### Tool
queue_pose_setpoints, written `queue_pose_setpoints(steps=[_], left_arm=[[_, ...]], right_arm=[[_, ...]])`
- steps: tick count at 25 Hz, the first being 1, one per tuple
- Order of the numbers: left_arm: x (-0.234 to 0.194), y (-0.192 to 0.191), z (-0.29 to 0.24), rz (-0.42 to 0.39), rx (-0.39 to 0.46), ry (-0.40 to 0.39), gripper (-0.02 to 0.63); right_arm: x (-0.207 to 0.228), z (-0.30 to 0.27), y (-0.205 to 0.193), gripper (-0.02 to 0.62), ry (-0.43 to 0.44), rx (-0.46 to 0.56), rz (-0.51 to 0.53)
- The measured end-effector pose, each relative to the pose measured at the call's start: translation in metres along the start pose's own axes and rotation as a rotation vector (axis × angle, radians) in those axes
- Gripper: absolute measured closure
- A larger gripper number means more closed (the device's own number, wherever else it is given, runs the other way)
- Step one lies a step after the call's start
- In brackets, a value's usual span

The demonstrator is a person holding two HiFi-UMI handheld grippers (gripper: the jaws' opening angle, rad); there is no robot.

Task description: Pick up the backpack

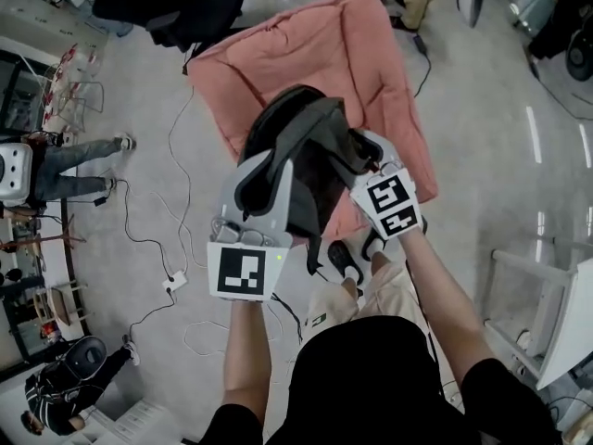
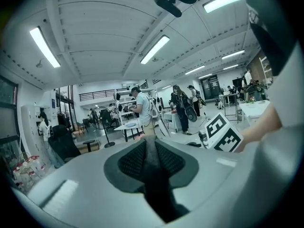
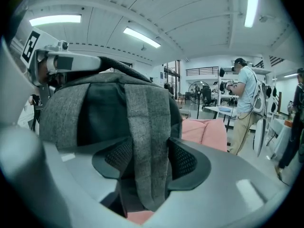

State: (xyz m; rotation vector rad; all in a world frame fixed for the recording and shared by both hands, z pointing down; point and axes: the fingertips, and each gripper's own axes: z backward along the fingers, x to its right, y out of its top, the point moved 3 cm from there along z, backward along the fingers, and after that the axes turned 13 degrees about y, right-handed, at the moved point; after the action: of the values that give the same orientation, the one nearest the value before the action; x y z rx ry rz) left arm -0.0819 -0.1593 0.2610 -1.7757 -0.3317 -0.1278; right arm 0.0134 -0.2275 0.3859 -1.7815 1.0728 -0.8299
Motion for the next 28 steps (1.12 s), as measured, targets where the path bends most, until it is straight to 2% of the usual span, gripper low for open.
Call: queue_pose_setpoints(steps=[14, 18, 28], left_arm=[[-0.035, 0.089, 0.024, -0.081, 0.143, 0.048, 0.552], [-0.046, 0.113, 0.030, -0.110, 0.230, 0.054, 0.554], [-0.077, 0.166, 0.050, -0.107, 0.330, 0.088, 0.555]], right_arm=[[-0.011, 0.037, 0.093, 0.348, -0.046, 0.092, 0.077], [-0.014, 0.042, 0.116, 0.348, -0.059, 0.117, 0.102], [-0.024, 0.058, 0.181, 0.348, -0.063, 0.183, 0.184]])
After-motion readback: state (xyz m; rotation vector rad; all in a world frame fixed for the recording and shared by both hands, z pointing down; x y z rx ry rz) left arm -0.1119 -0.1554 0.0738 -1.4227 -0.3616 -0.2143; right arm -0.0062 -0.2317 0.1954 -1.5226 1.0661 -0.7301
